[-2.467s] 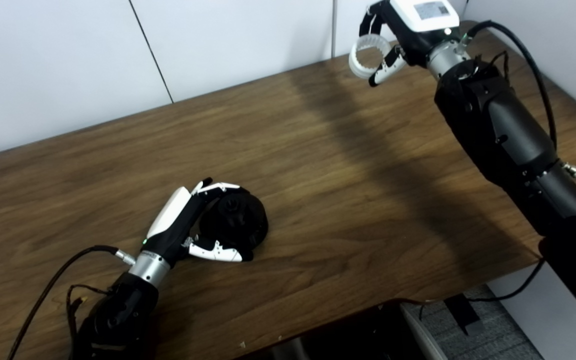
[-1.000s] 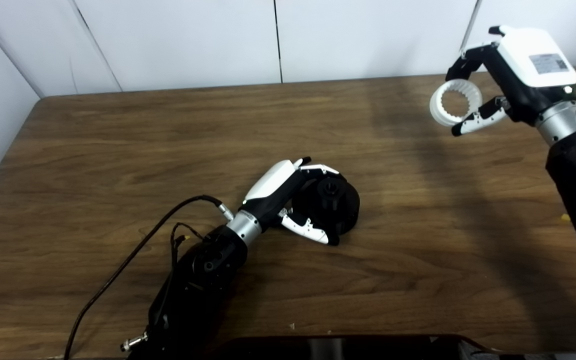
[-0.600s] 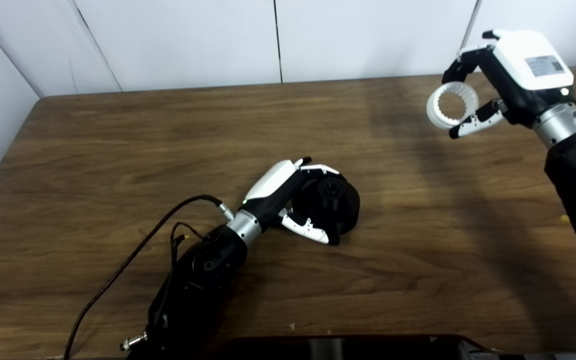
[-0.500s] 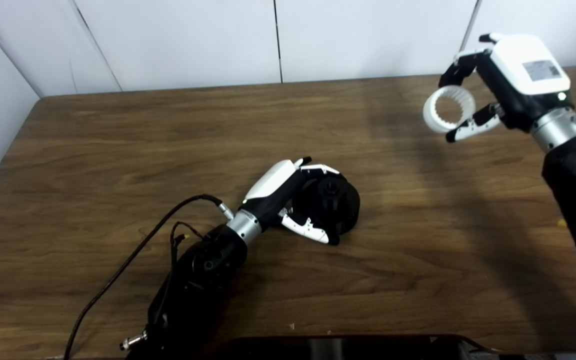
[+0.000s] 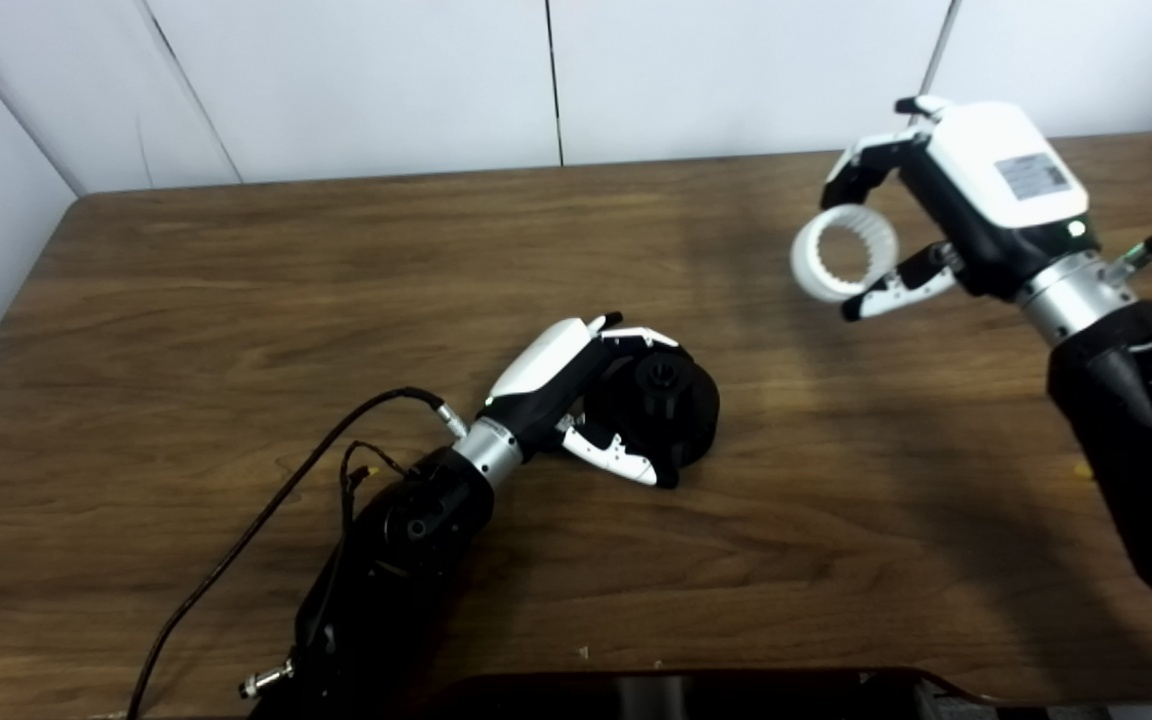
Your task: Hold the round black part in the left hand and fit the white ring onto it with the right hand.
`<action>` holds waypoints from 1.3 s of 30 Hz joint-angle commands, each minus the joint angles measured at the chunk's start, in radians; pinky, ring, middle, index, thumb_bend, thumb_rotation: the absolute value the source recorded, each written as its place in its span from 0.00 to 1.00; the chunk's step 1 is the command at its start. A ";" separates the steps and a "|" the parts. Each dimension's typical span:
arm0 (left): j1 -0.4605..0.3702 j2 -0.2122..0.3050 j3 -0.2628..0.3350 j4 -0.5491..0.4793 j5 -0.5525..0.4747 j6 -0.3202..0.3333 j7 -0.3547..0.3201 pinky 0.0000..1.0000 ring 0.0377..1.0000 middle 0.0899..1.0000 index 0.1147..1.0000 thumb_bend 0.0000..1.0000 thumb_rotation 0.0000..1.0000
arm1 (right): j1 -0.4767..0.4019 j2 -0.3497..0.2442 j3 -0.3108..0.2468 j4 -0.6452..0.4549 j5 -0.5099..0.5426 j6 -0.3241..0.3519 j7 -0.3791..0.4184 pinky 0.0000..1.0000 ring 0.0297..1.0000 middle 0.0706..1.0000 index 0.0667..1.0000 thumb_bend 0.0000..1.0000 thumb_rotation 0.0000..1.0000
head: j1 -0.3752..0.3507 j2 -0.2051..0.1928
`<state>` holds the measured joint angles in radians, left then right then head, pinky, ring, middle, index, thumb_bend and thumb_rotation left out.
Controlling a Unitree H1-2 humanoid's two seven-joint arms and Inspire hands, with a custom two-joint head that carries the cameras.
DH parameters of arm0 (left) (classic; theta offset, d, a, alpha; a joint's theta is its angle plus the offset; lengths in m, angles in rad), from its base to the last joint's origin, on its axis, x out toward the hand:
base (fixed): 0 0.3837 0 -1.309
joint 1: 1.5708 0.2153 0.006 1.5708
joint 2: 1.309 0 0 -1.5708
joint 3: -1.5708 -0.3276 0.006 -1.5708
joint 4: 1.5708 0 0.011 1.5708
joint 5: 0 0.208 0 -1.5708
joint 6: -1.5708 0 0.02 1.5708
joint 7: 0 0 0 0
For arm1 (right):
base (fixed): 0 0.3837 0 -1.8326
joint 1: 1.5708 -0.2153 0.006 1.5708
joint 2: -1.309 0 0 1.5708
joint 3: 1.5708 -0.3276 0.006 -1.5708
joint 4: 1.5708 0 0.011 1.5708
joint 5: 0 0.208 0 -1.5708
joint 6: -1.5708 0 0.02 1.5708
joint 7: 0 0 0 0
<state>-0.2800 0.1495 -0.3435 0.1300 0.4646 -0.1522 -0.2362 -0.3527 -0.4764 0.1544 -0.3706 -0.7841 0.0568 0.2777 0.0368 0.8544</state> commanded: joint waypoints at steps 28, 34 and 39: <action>-0.033 -0.004 0.000 0.002 -0.011 -0.016 0.005 1.00 0.81 0.65 0.65 0.94 0.22 | 0.023 0.152 0.071 -0.146 -0.039 -0.013 0.083 0.93 0.63 0.42 0.49 0.52 0.02 | 0.000 0.013; -0.034 -0.005 0.001 0.001 -0.009 -0.007 0.002 1.00 0.82 0.66 0.65 0.94 0.23 | 0.029 0.172 0.085 -0.138 -0.045 -0.018 0.091 0.95 0.63 0.42 0.49 0.52 0.02 | 0.002 0.013; -0.033 -0.006 -0.001 -0.013 0.004 0.015 0.000 1.00 0.81 0.69 0.65 0.94 0.25 | 0.035 0.181 0.106 -0.127 -0.069 -0.024 0.101 0.92 0.63 0.42 0.49 0.52 0.02 | 0.008 0.017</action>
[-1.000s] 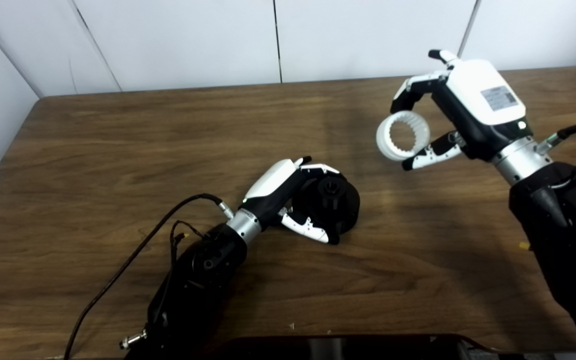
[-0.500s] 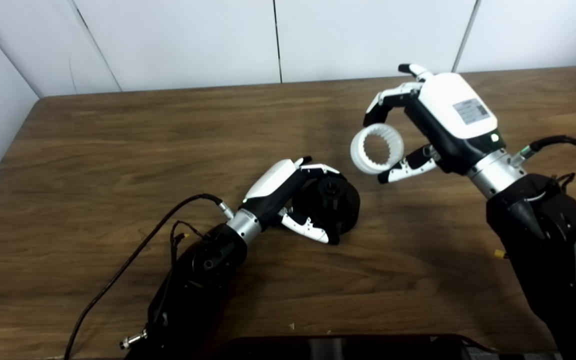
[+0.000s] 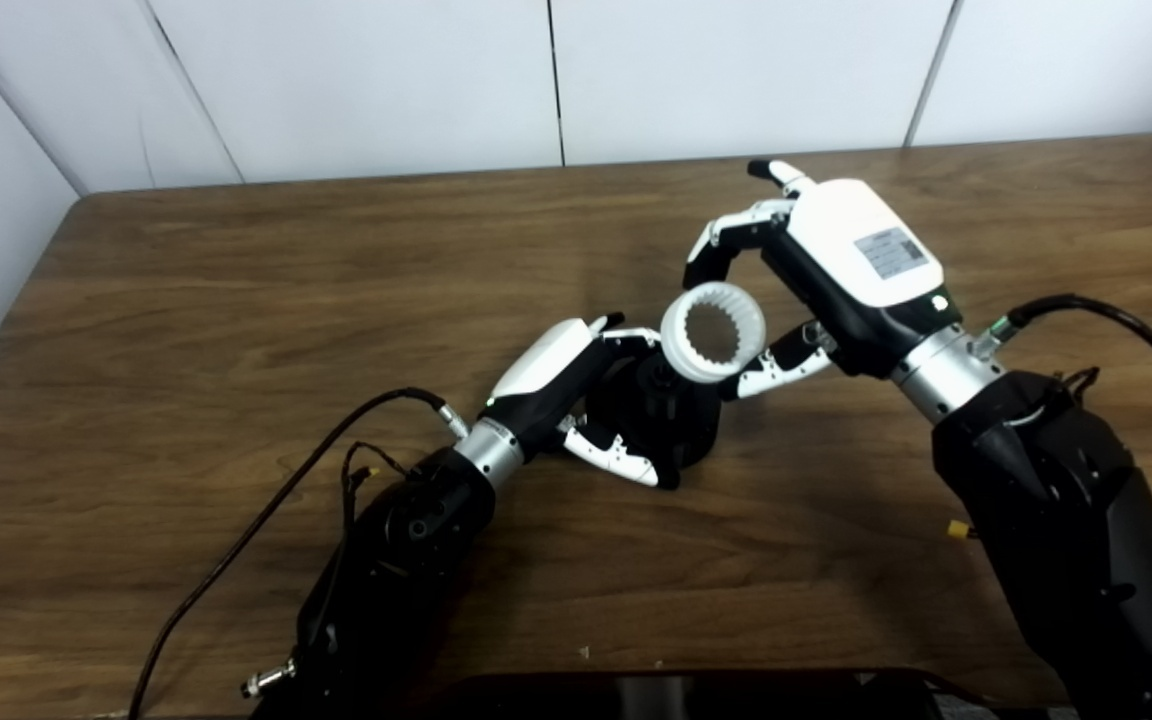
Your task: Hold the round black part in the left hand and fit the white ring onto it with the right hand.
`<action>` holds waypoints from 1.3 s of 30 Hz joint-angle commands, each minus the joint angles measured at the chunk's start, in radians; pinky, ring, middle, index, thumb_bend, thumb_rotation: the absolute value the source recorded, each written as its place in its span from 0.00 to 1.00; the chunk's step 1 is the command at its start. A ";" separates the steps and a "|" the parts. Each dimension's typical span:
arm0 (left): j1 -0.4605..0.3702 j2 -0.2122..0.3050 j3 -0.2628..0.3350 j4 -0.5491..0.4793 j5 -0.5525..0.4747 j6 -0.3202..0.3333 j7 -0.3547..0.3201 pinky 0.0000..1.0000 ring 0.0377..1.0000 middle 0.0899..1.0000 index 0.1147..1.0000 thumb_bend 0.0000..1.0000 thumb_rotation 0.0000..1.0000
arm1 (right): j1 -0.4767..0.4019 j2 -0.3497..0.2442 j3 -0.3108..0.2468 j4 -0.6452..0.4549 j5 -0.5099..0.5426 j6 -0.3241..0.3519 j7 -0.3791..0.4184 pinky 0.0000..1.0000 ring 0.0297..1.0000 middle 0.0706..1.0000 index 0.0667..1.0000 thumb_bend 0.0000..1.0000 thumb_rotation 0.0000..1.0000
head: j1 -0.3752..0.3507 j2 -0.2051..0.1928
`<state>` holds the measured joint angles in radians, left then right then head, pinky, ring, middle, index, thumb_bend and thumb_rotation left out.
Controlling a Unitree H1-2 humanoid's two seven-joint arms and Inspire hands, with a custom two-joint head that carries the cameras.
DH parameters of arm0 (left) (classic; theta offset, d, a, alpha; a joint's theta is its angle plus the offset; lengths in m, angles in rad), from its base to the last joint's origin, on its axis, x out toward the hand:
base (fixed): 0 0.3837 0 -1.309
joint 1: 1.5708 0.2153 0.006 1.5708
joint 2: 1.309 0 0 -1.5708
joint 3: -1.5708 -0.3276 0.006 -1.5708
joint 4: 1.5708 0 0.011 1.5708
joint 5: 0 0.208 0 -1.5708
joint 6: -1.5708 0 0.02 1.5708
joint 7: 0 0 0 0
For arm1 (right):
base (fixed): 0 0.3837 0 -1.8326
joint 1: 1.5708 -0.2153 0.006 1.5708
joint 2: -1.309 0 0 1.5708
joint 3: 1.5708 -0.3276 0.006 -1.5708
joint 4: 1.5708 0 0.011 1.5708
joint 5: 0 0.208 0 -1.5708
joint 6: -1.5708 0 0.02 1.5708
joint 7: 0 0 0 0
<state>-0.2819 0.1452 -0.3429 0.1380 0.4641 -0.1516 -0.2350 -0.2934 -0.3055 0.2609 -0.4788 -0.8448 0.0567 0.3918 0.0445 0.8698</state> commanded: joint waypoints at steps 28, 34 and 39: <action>-0.032 -0.002 0.000 -0.040 -0.019 0.050 -0.022 1.00 0.81 0.69 0.67 0.95 0.24 | -0.035 0.067 0.059 0.057 -0.051 -0.022 -0.016 0.90 0.64 0.42 0.50 0.52 0.01 | 0.010 0.008; -0.029 -0.003 -0.007 -0.055 -0.003 0.070 -0.019 1.00 0.79 0.73 0.69 0.95 0.25 | -0.058 0.065 0.065 0.105 -0.056 -0.032 -0.022 0.88 0.64 0.41 0.50 0.52 0.01 | 0.012 0.010; -0.027 -0.001 -0.012 -0.049 0.009 0.060 -0.006 1.00 0.80 0.75 0.70 0.96 0.26 | -0.075 0.064 0.072 0.140 -0.067 -0.033 -0.029 0.89 0.64 0.41 0.50 0.52 0.01 | 0.013 0.011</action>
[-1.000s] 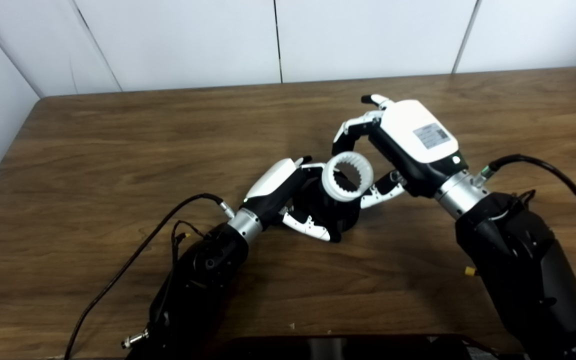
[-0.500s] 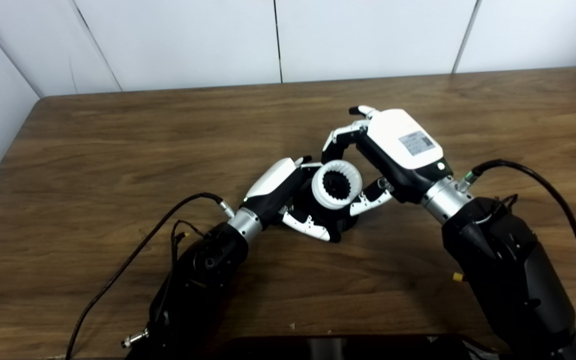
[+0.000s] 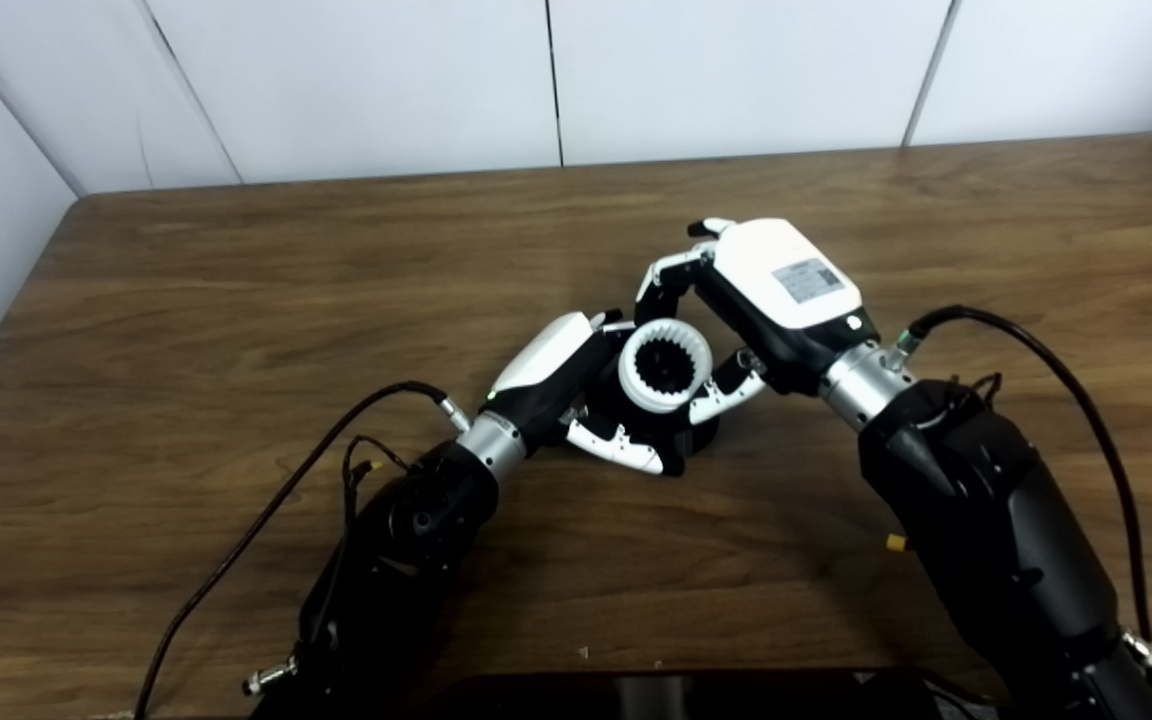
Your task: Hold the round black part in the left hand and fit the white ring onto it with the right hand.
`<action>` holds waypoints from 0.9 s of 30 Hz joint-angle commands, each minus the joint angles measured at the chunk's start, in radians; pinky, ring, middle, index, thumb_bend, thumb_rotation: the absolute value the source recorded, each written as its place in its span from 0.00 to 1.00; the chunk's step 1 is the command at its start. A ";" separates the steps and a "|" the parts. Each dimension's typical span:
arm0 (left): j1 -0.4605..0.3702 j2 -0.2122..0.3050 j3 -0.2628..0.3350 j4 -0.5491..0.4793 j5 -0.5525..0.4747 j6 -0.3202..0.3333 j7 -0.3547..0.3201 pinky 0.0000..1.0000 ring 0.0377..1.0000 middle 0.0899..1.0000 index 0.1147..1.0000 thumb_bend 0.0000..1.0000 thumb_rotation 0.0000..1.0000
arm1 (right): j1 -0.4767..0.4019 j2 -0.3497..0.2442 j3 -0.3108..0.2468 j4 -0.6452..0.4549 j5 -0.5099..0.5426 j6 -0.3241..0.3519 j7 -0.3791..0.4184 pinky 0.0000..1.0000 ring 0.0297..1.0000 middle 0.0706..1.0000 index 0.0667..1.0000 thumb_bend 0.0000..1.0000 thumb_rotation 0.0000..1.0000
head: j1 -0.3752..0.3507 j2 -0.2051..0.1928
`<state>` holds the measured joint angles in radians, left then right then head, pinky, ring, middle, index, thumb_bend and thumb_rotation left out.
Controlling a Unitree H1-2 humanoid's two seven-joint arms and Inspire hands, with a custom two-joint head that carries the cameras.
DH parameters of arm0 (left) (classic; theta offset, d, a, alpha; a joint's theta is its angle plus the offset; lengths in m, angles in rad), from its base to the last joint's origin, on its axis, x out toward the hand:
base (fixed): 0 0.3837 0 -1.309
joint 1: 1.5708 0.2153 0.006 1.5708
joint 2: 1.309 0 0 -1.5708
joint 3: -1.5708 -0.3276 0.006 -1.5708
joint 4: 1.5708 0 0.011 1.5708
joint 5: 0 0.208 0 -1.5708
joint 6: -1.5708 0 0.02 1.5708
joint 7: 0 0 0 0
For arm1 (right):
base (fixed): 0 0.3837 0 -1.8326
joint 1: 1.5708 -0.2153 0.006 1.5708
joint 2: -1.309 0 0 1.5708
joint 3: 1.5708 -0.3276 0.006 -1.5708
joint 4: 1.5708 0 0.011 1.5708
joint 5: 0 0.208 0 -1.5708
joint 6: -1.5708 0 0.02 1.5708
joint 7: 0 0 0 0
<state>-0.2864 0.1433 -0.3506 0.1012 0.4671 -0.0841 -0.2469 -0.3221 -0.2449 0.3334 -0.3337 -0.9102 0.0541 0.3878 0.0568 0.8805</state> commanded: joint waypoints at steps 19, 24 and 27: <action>-0.021 0.005 -0.010 -0.031 0.009 0.027 0.005 1.00 0.81 0.79 0.69 0.97 0.27 | -0.092 -0.004 0.012 0.051 -0.019 -0.052 -0.024 0.88 0.64 0.42 0.50 0.52 0.02 | 0.006 0.008; -0.026 0.009 -0.009 -0.017 -0.003 0.001 0.009 1.00 0.81 0.75 0.68 0.97 0.26 | -0.093 -0.015 0.021 0.043 -0.026 -0.050 0.002 0.85 0.63 0.42 0.50 0.52 0.02 | 0.005 0.009; -0.029 0.010 -0.007 -0.014 -0.018 -0.003 0.002 1.00 0.81 0.68 0.67 0.96 0.23 | -0.098 -0.024 0.029 0.033 -0.036 -0.039 0.034 0.84 0.63 0.47 0.48 0.52 0.09 | 0.004 0.010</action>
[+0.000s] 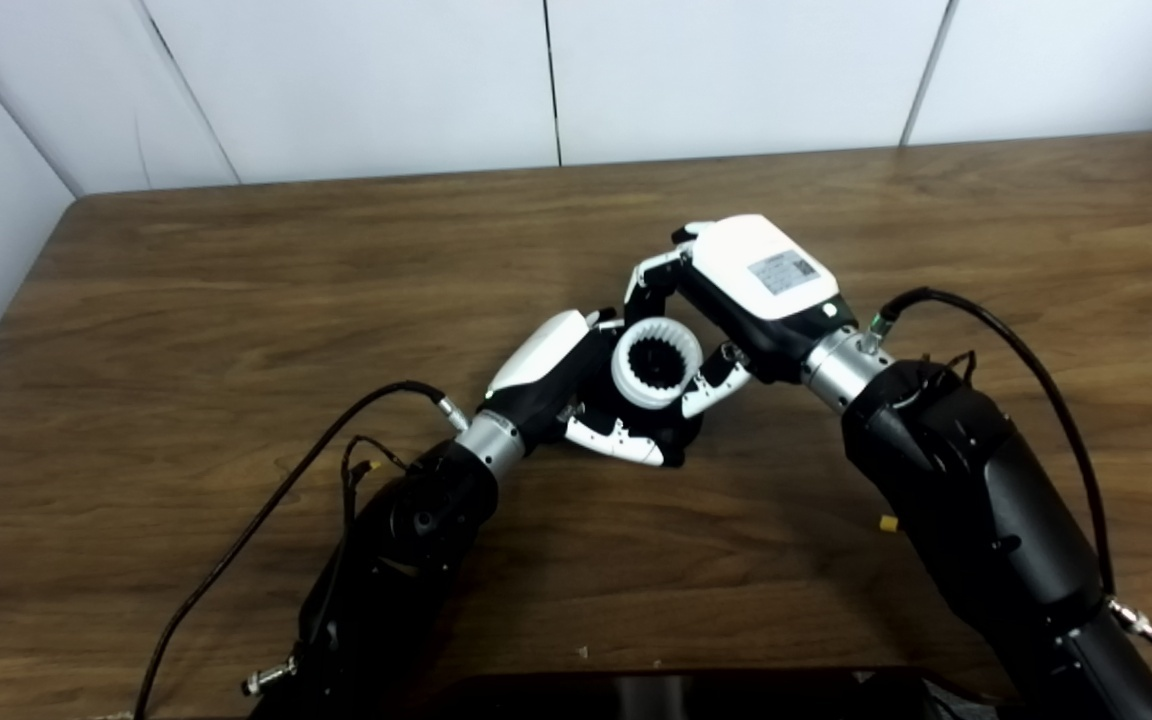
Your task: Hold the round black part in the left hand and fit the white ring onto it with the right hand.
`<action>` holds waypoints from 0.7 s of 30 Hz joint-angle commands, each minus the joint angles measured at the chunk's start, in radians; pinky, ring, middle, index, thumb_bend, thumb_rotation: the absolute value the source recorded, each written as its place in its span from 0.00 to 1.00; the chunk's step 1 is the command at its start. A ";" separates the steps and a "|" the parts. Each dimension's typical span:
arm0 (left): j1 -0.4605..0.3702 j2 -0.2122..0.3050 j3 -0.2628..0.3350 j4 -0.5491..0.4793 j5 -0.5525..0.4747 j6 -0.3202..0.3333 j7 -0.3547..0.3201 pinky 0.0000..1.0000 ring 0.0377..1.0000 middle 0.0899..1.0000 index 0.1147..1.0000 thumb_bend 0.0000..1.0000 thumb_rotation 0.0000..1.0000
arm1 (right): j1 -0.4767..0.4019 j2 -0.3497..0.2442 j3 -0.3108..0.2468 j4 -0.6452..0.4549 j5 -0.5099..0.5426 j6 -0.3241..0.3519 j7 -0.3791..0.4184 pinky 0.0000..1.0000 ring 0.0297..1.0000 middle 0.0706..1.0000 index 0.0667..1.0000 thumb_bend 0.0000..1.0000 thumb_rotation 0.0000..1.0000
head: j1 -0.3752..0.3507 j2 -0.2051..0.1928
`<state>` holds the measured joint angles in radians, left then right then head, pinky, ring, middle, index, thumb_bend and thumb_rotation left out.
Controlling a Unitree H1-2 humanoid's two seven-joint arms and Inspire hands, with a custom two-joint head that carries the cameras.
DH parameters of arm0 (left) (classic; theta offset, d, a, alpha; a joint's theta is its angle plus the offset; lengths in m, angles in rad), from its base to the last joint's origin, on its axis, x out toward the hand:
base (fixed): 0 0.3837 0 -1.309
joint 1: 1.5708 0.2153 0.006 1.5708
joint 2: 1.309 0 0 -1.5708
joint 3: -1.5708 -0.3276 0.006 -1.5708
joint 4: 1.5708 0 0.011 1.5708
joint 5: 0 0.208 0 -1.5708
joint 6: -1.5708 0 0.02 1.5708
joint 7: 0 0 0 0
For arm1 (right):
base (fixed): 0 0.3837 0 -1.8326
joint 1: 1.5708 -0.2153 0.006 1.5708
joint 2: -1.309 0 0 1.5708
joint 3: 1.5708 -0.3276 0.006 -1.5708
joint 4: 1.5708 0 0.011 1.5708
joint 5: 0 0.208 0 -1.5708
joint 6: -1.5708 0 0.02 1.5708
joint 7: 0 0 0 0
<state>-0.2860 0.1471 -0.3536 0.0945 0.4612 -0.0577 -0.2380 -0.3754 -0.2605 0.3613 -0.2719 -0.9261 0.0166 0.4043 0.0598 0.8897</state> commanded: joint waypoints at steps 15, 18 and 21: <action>-0.038 0.011 -0.002 -0.005 -0.023 -0.027 -0.017 1.00 0.82 0.67 0.65 0.96 0.22 | -0.063 -0.018 0.001 -0.060 -0.033 0.023 0.132 0.88 0.74 0.73 0.74 0.94 0.51 | 0.003 0.003; -0.040 0.012 0.000 0.000 -0.031 -0.030 -0.018 1.00 0.83 0.67 0.65 0.95 0.21 | -0.066 -0.019 0.000 -0.065 -0.030 0.026 0.151 0.90 0.76 0.76 0.76 0.95 0.52 | 0.002 0.003; -0.041 0.014 -0.001 -0.005 -0.036 -0.021 -0.025 1.00 0.83 0.67 0.65 0.95 0.21 | -0.067 -0.020 -0.001 -0.066 -0.031 0.024 0.156 0.90 0.78 0.79 0.77 0.96 0.54 | 0.001 0.003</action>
<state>-0.2887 0.1566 -0.3519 0.0965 0.4310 -0.0618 -0.2519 -0.3988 -0.2801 0.3666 -0.3027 -0.9577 0.0392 0.5570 0.0598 0.8928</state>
